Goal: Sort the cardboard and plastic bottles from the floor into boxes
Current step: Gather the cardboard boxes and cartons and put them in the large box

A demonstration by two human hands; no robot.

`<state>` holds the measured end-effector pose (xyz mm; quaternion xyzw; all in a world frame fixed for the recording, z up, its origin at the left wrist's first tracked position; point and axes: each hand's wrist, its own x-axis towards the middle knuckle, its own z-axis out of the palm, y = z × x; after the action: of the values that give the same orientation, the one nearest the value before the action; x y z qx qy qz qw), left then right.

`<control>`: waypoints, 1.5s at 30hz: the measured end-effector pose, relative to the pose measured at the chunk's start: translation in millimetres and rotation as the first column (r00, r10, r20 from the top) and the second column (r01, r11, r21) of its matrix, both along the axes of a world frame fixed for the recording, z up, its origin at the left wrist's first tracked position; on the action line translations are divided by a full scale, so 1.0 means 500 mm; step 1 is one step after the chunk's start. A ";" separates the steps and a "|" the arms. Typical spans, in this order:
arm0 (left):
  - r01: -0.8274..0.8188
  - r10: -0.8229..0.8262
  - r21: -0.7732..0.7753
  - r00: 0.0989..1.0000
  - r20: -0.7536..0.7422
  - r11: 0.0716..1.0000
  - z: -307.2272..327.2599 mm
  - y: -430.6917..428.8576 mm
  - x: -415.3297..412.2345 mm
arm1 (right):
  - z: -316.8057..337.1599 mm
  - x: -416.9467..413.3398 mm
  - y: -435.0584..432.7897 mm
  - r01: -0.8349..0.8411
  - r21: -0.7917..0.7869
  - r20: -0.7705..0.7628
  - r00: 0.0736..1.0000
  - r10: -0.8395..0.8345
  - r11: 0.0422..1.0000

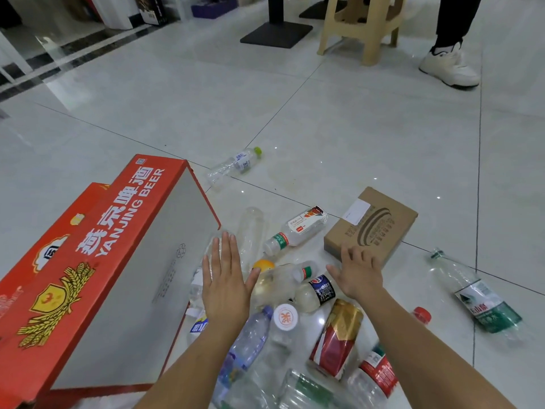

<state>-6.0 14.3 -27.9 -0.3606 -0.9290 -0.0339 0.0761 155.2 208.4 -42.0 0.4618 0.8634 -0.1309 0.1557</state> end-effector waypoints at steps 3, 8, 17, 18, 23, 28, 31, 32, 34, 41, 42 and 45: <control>-0.007 0.012 0.038 0.993 -0.117 0.999 0.015 -0.005 -0.025 | -0.001 -0.008 -0.005 -0.001 -0.034 0.028 1.000 0.002 0.999; -0.075 0.071 0.000 0.950 -0.304 0.997 0.157 -0.017 -0.143 | 0.007 -0.023 -0.015 0.007 -0.048 0.060 0.998 -0.004 0.999; -0.521 0.573 -0.243 0.777 0.260 0.818 0.237 -0.110 -0.237 | 0.029 -0.031 -0.036 -0.003 -0.103 0.058 0.998 0.009 0.995; -0.508 0.560 -0.247 0.794 0.237 0.825 0.232 -0.111 -0.232 | 0.030 -0.032 -0.037 -0.006 -0.111 0.060 0.998 0.013 0.994; -0.392 0.428 -0.198 0.883 0.191 0.898 0.242 -0.110 -0.222 | 0.041 -0.039 -0.047 0.008 -0.202 0.068 0.998 0.006 0.979; -0.314 0.388 -0.245 0.843 0.374 0.917 0.264 -0.114 -0.223 | 0.057 -0.037 -0.063 0.026 -0.298 0.093 0.996 0.002 0.954; -0.298 0.363 -0.234 0.873 0.326 0.926 0.272 -0.111 -0.207 | 0.066 -0.033 -0.061 0.033 -0.303 0.092 0.996 -0.006 0.952; -0.291 0.344 -0.208 0.889 0.301 0.934 0.271 -0.109 -0.197 | 0.069 -0.033 -0.060 0.036 -0.313 0.087 0.996 -0.009 0.949; -0.270 0.300 -0.149 0.919 0.254 0.951 0.264 -0.107 -0.177 | 0.071 -0.033 -0.060 0.042 -0.329 0.071 0.997 -0.020 0.943; -0.115 0.116 -0.015 0.985 0.126 0.993 0.321 -0.069 -0.158 | 0.131 -0.033 -0.050 0.118 -0.430 -0.248 0.938 -0.243 0.895; -0.063 0.063 -0.005 0.993 0.104 0.998 0.332 -0.059 -0.152 | 0.146 -0.035 -0.045 0.145 -0.456 -0.325 0.891 -0.316 0.878; 0.156 -0.156 -0.037 0.988 0.016 0.987 0.356 -0.028 -0.125 | 0.213 -0.041 -0.023 0.170 -0.566 -0.547 0.654 -0.522 0.807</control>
<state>-68.5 0.2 149.9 -0.4334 -0.8989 -0.0245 0.0602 134.7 197.2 64.3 0.4899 0.6917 -0.5221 -0.0942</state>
